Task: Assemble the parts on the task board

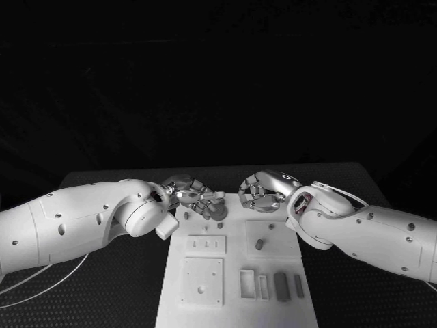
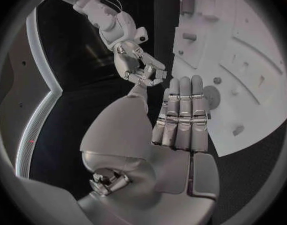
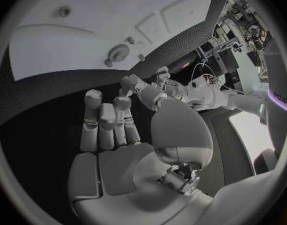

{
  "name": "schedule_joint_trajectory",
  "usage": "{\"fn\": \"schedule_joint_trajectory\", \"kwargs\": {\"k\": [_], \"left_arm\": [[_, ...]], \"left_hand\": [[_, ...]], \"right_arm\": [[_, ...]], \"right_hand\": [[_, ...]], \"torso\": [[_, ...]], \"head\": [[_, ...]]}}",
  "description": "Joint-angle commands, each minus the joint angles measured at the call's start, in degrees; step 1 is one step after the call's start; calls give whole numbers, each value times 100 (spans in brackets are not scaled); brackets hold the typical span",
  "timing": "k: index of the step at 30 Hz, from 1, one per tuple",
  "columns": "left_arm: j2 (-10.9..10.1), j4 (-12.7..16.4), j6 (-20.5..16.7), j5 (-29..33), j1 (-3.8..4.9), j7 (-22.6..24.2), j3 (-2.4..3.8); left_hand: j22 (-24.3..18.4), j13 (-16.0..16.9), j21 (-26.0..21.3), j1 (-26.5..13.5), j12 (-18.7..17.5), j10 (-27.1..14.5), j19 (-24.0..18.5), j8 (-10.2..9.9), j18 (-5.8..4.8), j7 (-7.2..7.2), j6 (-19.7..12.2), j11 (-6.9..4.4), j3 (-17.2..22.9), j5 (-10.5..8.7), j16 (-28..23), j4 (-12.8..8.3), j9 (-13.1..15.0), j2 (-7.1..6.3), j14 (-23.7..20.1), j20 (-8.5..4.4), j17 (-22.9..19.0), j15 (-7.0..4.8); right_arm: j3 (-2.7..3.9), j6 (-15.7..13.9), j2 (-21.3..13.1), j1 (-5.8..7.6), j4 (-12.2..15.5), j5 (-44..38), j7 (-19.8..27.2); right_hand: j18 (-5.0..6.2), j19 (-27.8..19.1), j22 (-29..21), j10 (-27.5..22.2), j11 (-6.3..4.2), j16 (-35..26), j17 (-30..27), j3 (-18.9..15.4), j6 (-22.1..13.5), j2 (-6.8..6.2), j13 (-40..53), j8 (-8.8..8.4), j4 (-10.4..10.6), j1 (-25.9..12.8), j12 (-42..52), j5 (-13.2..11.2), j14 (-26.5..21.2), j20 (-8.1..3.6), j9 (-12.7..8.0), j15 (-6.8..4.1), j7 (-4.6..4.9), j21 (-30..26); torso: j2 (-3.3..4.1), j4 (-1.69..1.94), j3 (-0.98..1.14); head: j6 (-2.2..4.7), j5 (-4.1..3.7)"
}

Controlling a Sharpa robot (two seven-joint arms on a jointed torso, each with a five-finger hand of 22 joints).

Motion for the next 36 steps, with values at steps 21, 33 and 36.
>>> {"fn": "schedule_joint_trajectory", "kwargs": {"k": [21, 33, 36], "left_arm": [[167, 12, 211, -252, 9, -494, -12], [205, 26, 257, -212, 7, -440, -12], [195, 38, 317, -200, 7, -404, -12]], "left_hand": [[101, 107, -5, -590, -52, 50, 13, -38, 78, -44, 109, -29, 111, -25, -100, 0, -37, 97, 52, -69, 161, -45], [139, 139, -21, -389, -78, 30, -12, -63, 76, -28, 94, -18, 129, -24, -144, -12, -51, 137, 41, -57, 207, -33], [150, 149, -23, -310, -83, 29, -14, -65, 77, -29, 97, -18, 132, -24, -154, -16, -53, 151, 43, -56, 219, -33]], "right_arm": [[3, 104, 206, -42, 294, -125, -45], [3, 97, 269, -52, 294, -125, -31], [3, 108, 300, -52, 283, -125, -27]], "right_hand": [[74, 8, 77, -16, -40, 33, -7, -8, 374, -33, -10, 88, -5, 5, 18, 20, 1, -37, 153, -56, 104, 33], [74, 11, 77, -15, -41, 32, -8, -13, 374, -33, -11, 86, -5, 2, 17, 20, 3, -38, 155, -58, 104, 34], [74, 12, 76, -16, -41, 32, -8, -15, 374, -33, -12, 85, -4, -1, 17, 19, 4, -38, 155, -59, 104, 34]], "torso": [[-1, 3, 2], [-2, 4, 4], [-3, 2, 2]], "head": [[-66, 52], [-90, 46], [-93, 54]]}}
